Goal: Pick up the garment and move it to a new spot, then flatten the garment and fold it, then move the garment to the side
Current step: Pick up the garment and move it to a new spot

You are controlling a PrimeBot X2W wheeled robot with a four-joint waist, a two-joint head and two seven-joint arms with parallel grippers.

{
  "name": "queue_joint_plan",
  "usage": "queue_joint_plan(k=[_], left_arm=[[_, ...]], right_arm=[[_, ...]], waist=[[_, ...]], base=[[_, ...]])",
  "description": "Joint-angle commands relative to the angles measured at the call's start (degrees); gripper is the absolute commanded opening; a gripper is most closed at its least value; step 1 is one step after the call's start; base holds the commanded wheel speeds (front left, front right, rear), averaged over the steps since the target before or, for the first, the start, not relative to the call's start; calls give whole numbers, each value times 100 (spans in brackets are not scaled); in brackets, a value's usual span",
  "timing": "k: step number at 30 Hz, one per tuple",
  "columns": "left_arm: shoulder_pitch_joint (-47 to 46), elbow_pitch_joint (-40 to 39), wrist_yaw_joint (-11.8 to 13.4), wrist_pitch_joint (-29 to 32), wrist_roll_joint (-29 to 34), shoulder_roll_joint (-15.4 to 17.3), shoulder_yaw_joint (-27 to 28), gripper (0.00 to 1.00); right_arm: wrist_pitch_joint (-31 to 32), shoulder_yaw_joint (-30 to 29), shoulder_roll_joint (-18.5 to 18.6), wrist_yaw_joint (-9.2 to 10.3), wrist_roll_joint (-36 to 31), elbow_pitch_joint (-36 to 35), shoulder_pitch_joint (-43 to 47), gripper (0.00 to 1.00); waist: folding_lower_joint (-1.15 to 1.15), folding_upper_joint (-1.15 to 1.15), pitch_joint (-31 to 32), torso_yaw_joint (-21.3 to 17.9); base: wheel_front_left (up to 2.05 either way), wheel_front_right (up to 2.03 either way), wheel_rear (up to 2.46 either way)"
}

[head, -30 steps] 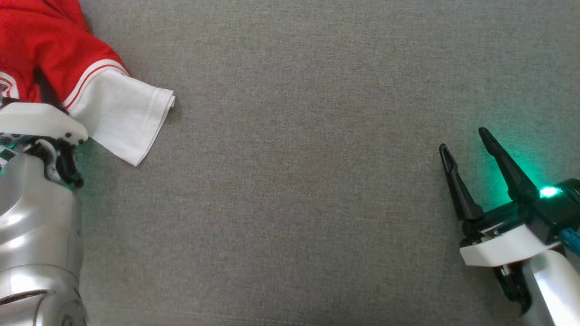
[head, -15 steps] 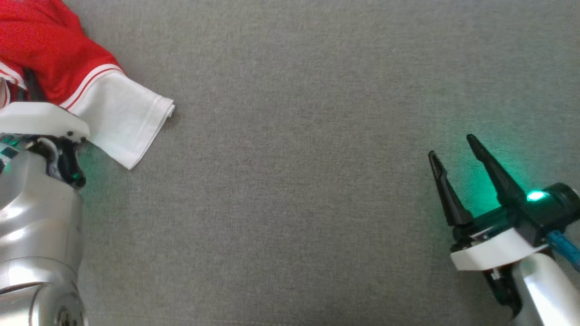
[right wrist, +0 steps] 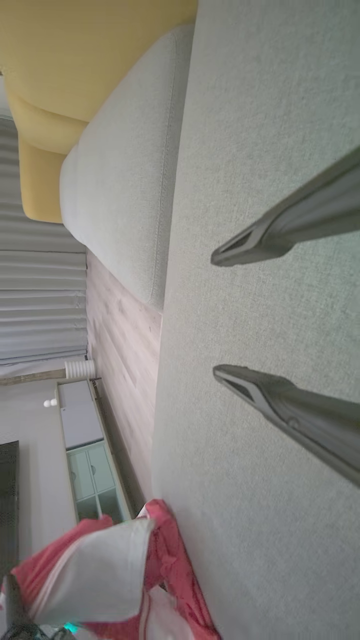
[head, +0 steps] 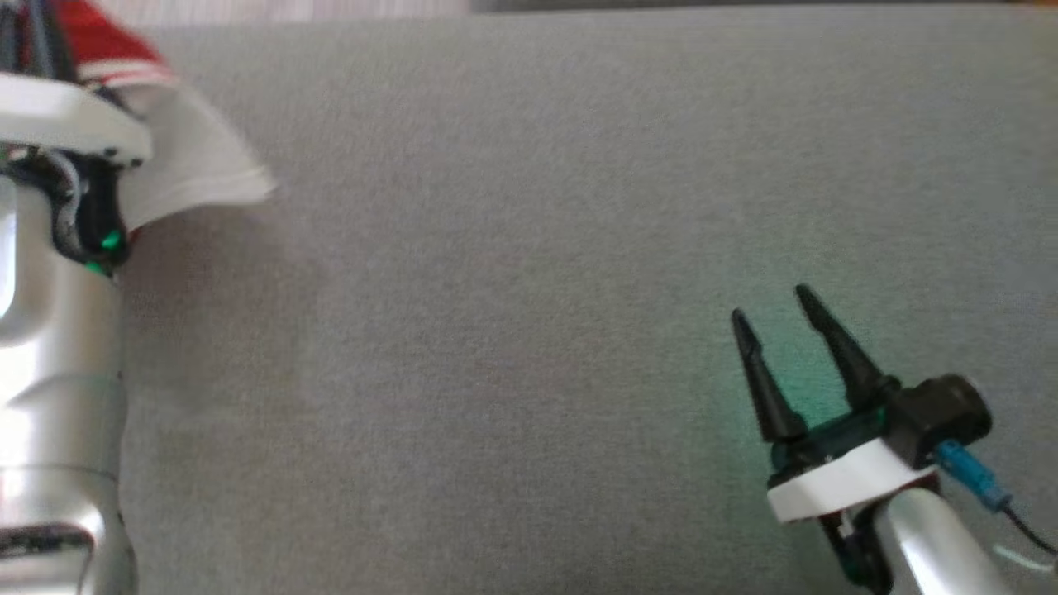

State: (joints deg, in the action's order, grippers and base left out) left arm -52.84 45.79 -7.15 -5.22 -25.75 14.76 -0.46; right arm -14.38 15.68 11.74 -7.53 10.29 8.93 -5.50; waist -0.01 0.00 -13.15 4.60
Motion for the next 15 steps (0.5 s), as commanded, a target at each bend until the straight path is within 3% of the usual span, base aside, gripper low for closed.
queue_joint_plan(k=[1,9,15], left_arm=[[132,-813,-32,310,-278,344,-133,0],[1515,-4712,-33,2355,-1704,1016,-661,0],[2091,-6515,153,3289,-2216,934,-1116,0]], right_arm=[[-62,142,-64,4,69,-110,53,100],[-62,94,-331,4,130,-36,-5,100],[-62,156,-499,4,156,-33,-150,100]], waist=[[1,0,332,-261],[1,0,491,-754],[1,0,348,-1278]], base=[[0,0,0],[0,0,0],[0,0,0]])
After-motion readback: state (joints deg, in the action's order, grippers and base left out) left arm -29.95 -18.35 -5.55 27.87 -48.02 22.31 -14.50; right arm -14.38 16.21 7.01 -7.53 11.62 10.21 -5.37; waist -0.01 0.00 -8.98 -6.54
